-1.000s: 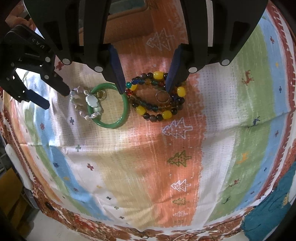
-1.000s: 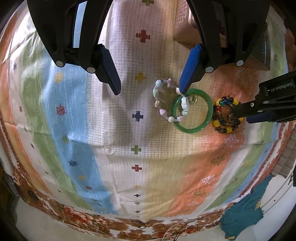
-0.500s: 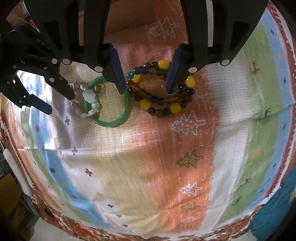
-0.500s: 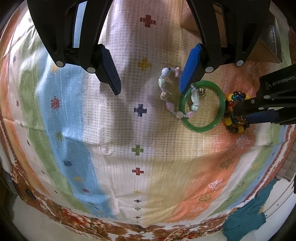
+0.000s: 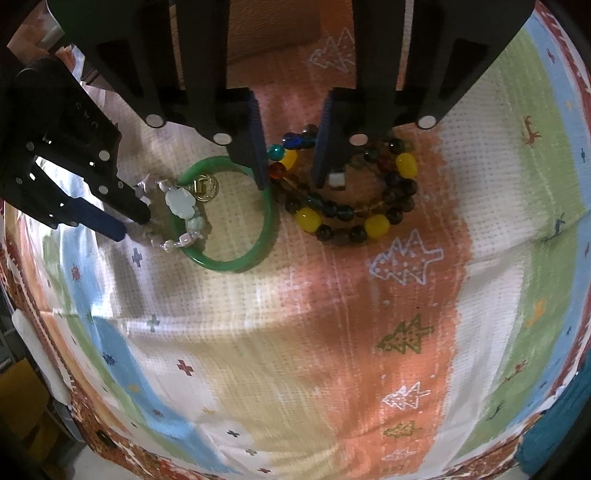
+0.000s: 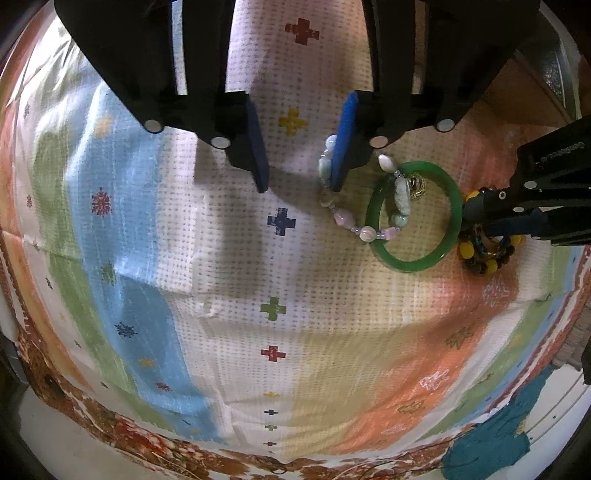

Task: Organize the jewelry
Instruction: 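Close the left tool on the multicolour bracelet while the right tool grasps the white-pink bracelet, then lift both held bracelets and carry them toward the silver tin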

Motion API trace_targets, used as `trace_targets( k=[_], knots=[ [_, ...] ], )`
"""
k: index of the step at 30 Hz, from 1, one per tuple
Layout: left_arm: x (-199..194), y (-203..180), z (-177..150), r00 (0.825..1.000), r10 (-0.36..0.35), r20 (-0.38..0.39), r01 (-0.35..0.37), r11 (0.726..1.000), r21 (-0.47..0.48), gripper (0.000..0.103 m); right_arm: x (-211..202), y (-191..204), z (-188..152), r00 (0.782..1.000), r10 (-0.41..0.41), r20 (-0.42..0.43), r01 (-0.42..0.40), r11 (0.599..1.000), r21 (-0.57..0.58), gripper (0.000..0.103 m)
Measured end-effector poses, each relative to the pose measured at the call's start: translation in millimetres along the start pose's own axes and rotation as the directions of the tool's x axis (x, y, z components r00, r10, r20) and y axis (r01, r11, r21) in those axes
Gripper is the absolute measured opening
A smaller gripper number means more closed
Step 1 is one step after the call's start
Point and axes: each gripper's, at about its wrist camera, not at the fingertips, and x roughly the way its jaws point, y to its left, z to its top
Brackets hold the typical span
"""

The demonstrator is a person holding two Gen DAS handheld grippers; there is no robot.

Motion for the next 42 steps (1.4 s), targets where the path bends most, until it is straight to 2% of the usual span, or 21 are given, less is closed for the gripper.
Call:
trace_targets(
  k=[2, 6, 10, 12, 28, 38, 42],
  knots=[
    [0.3, -1.8, -1.0, 1.000, -0.005, -0.002, 0.005, 1.000, 0.006, 0.015, 0.2, 2.0, 0.1, 1.000, 0.013, -0.002, -0.013, 1.000, -0.005, 0.016],
    [-0.3, -4.8, -2.5, 1.000, 0.009, 0.005, -0.009, 1.000, 0.018, 0.015, -0.6, 4.1, -1.1, 1.000, 0.026, -0.002, -0.026, 1.000, -0.014, 0.007],
    [-7.6, -2.6, -1.1, 1.000, 0.010, 0.025, -0.011, 1.000, 0.012, 0.014, -3.8, 3.2, -0.2, 0.999, 0.035, 0.007, -0.035, 0.999, -0.013, 0.007],
    [-12.9, -0.7, -1.0, 0.999, 0.012, 0.037, -0.012, 1.000, 0.007, 0.009, -8.4, 3.3, 0.6, 0.999, 0.037, 0.018, -0.036, 0.999, -0.014, 0.007],
    [-62.0, 12.0, -11.3, 0.990, 0.050, 0.131, -0.048, 0.999, -0.013, 0.009, -58.7, 13.7, 2.2, 0.990, 0.067, 0.125, -0.063, 0.997, -0.032, 0.007],
    [-83.2, 16.7, -18.4, 0.983, 0.068, 0.171, -0.065, 0.998, -0.025, 0.009, -71.4, 13.1, -3.8, 0.987, 0.064, 0.146, -0.060, 0.998, -0.030, 0.007],
    [-88.6, 14.7, -21.5, 0.983, 0.050, 0.179, -0.046, 0.999, -0.028, 0.009, -75.9, 13.9, -7.8, 0.987, 0.060, 0.152, -0.055, 0.998, -0.033, 0.007]
  ],
)
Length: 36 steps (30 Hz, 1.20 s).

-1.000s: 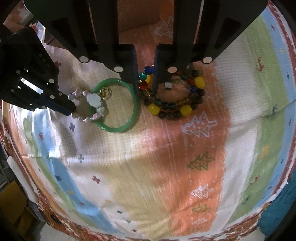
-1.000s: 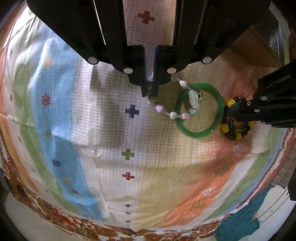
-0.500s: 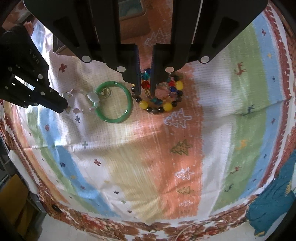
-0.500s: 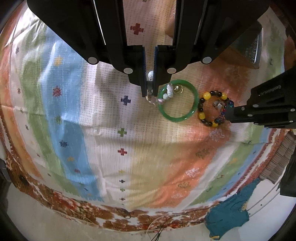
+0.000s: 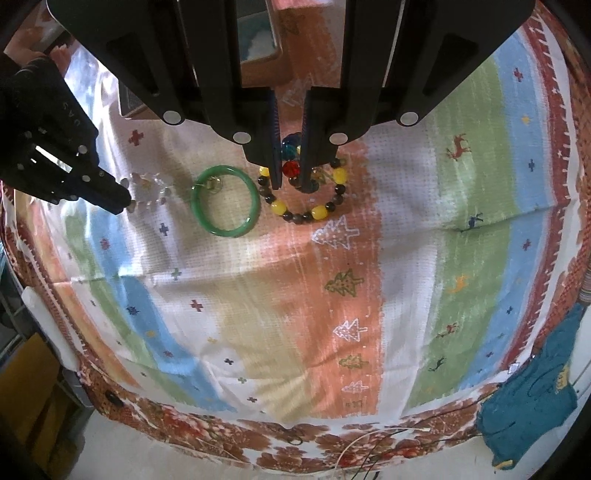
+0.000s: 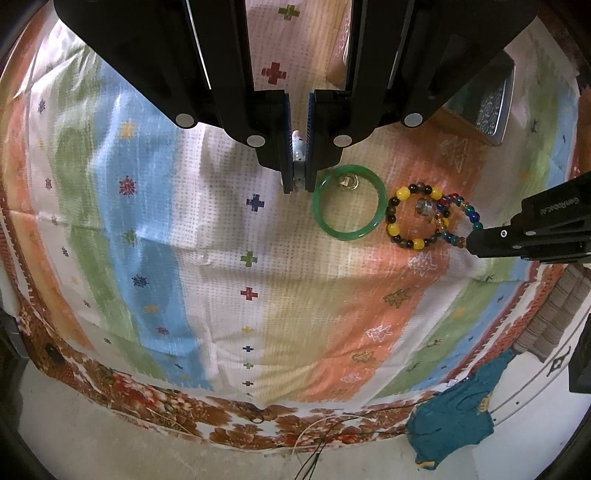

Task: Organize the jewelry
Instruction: 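Lift both held bracelets and carry them toward the silver tin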

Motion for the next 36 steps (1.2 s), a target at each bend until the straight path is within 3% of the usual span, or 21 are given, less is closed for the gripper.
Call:
trace_targets(
  k=[20, 36],
  knots=[
    [-44.7, -15.7, -23.9, 0.993, 0.070, 0.095, -0.075, 0.996, 0.045, 0.009, -33.2, 11.7, -7.5, 0.998, -0.005, 0.060, 0.006, 1.000, -0.021, 0.007],
    [-86.3, -25.5, -38.8, 0.982, 0.036, 0.183, -0.047, 0.998, 0.052, 0.009, -70.4, 23.8, -19.9, 0.992, 0.024, 0.124, -0.020, 0.999, -0.035, 0.007]
  ],
)
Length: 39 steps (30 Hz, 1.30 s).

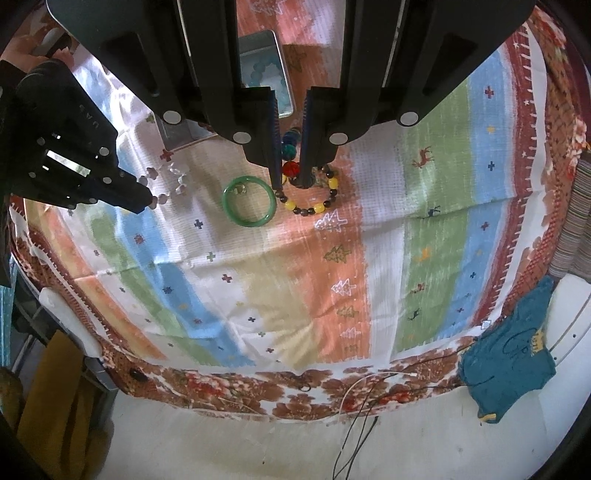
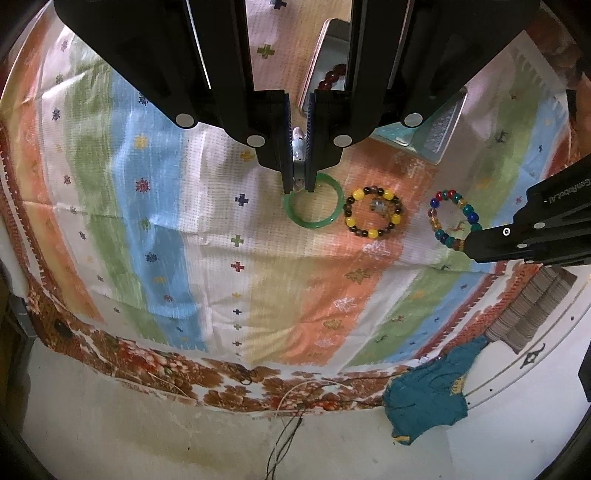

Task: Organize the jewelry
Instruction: 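Lift both held bracelets and carry them toward the silver tin, then lower both held bracelets over the silver tin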

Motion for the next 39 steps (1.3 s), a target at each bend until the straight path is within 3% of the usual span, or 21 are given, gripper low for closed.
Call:
trace_targets(
  k=[9, 39],
  knots=[
    [-24.3, -10.6, -10.6, 0.999, -0.032, 0.041, 0.031, 0.999, 0.023, 0.009, -17.6, 8.5, -5.0, 0.999, 0.019, 0.026, -0.019, 1.000, -0.013, 0.007],
    [-61.6, -31.2, -54.3, 0.994, -0.083, 0.070, 0.079, 0.995, 0.054, 0.009, -55.0, 27.1, -42.2, 0.996, 0.058, 0.062, -0.056, 0.998, -0.029, 0.007]
  ],
)
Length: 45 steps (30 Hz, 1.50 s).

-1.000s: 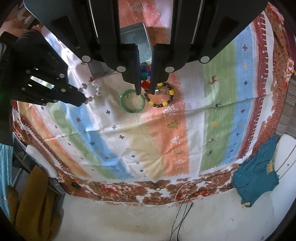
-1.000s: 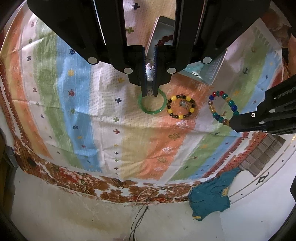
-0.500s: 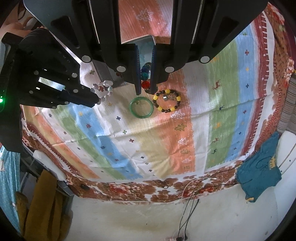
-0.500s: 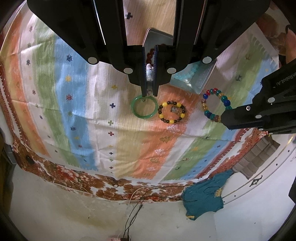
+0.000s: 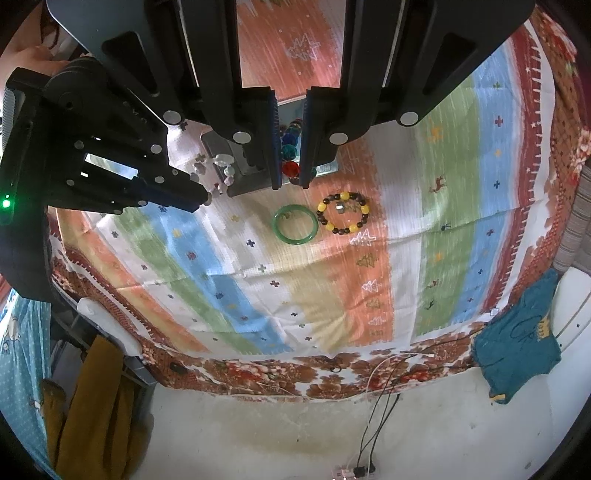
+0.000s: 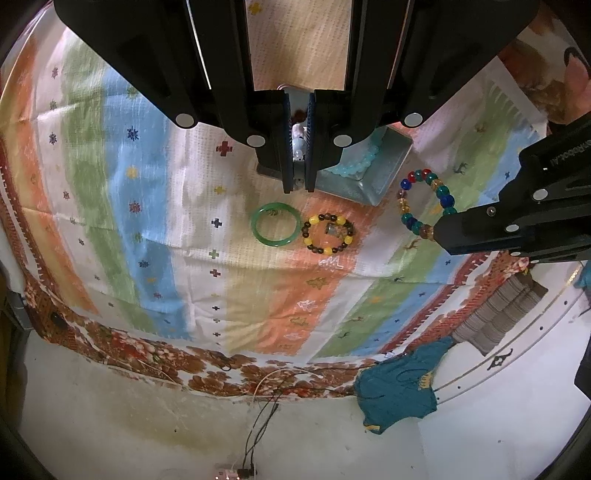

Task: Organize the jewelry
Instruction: 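Lower both held bracelets over the silver tin, then open both tools to drop the bracelets into the tin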

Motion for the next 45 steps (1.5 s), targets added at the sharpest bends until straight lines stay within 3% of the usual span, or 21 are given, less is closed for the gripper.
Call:
trace_targets(
  k=[8, 10, 15, 20, 36, 45],
  knots=[
    [2.7, 11.1, -4.8, 0.999, 0.045, -0.022, -0.046, 0.998, -0.052, 0.014, 9.0, -17.0, -1.1, 0.997, -0.067, -0.044, 0.069, 0.997, 0.044, 0.011],
    [2.5, 14.4, -2.1, 0.999, 0.047, -0.017, -0.048, 0.997, -0.068, 0.022, 9.2, -19.9, -1.2, 0.996, -0.075, -0.042, 0.078, 0.996, 0.053, 0.043],
    [4.2, 21.9, 1.4, 0.998, 0.060, -0.015, -0.062, 0.994, -0.094, 0.035, 10.1, -21.7, 0.7, 0.996, -0.076, -0.040, 0.078, 0.995, 0.059, 0.044],
    [14.4, 33.7, 4.3, 0.995, 0.088, -0.037, -0.092, 0.988, -0.126, 0.039, 17.2, -24.5, 1.5, 0.995, -0.079, -0.062, 0.083, 0.994, 0.067, 0.044],
    [37.2, 46.0, 14.6, 0.991, 0.123, -0.058, -0.130, 0.980, -0.151, 0.072, 34.9, -32.8, 15.1, 0.993, -0.079, -0.088, 0.087, 0.992, 0.094, 0.065],
    [56.4, 54.0, 22.9, 0.984, 0.154, -0.087, -0.166, 0.974, -0.153, 0.085, 49.9, -38.8, 22.8, 0.991, -0.092, -0.099, 0.102, 0.990, 0.099, 0.067]
  ],
)
